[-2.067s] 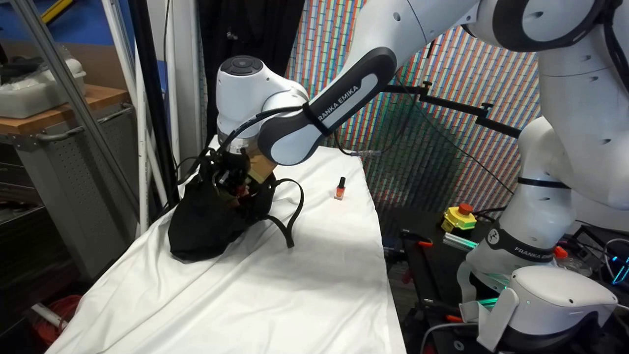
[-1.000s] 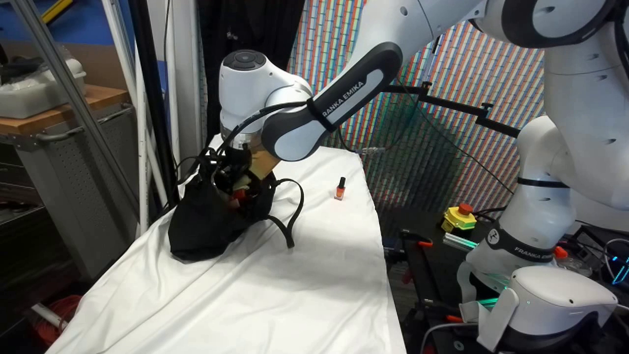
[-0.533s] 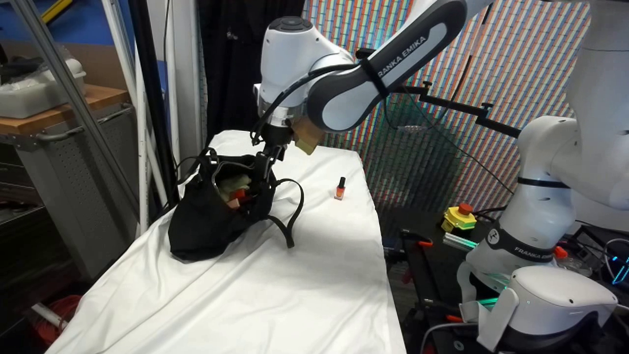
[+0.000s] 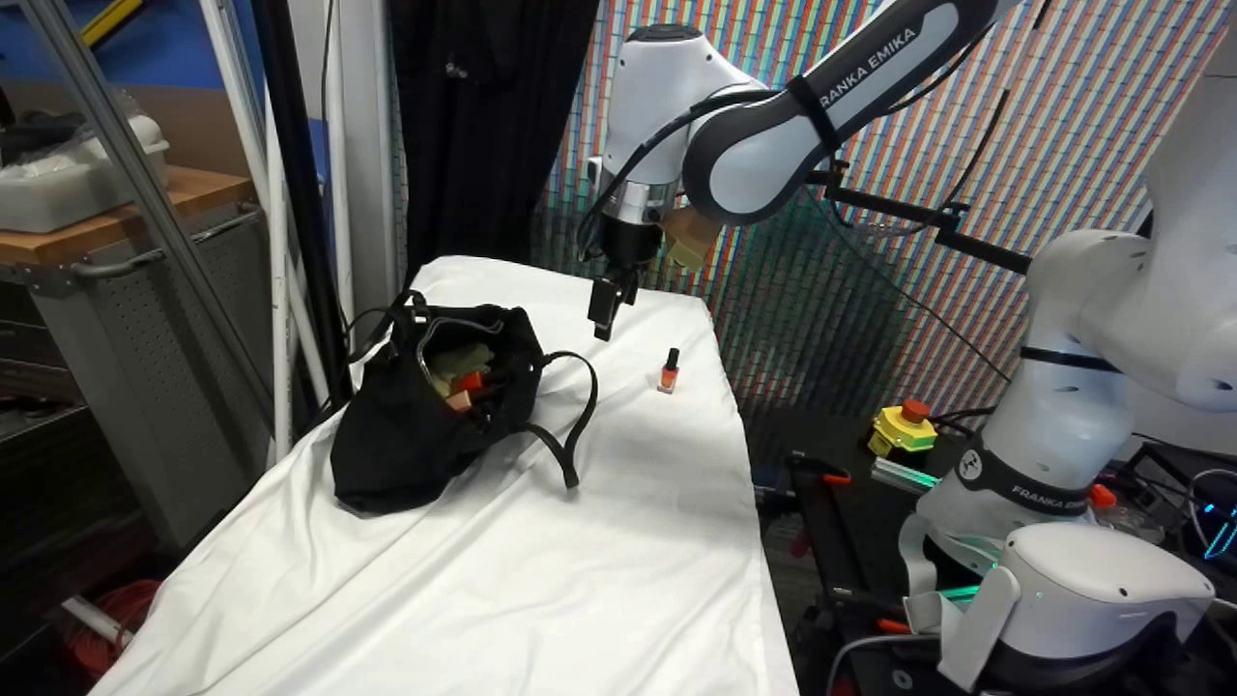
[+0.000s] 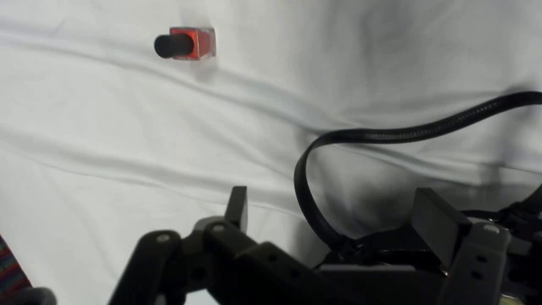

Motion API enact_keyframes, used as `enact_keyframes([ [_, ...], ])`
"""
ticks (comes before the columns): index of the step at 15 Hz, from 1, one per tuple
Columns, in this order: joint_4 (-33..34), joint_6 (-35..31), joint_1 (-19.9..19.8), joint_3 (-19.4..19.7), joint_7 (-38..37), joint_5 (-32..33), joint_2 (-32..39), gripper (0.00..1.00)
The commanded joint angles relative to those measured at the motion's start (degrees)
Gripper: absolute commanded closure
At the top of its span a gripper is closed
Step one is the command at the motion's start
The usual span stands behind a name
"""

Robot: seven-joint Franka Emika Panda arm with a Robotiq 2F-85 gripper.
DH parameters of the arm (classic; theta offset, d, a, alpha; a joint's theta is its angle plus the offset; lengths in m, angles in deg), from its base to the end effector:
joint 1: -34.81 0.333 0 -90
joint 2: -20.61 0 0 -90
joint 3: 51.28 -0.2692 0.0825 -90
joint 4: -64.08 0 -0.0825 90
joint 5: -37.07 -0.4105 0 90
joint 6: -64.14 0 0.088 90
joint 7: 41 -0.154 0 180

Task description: Pick up all the nail polish on the table and put them in the bag

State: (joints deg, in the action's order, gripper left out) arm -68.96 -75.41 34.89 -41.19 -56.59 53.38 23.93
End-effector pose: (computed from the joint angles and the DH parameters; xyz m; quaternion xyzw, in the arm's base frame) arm 0.5285 -0.1038 0.2095 0.9878 -0.1161 0.0323 0.0986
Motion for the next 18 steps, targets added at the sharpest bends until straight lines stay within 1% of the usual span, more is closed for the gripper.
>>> enact_keyframes([
  [1, -4.2, 1.1, -3.7, -0.5, 3.8, -2.0, -3.4, 0.00],
  [6, -5.7, 1.8, -7.2, 0.3, 6.6, -2.8, -2.1, 0.00],
  [9, -5.9, 2.3, -8.8, 0.7, 10.4, -3.9, -0.5, 0.00],
  [12, -5.5, 3.0, -10.0, 0.9, 14.4, -5.0, 1.4, 0.00],
  [18, -5.7, 2.0, -11.9, 1.5, 18.9, -5.3, 4.9, 0.00],
])
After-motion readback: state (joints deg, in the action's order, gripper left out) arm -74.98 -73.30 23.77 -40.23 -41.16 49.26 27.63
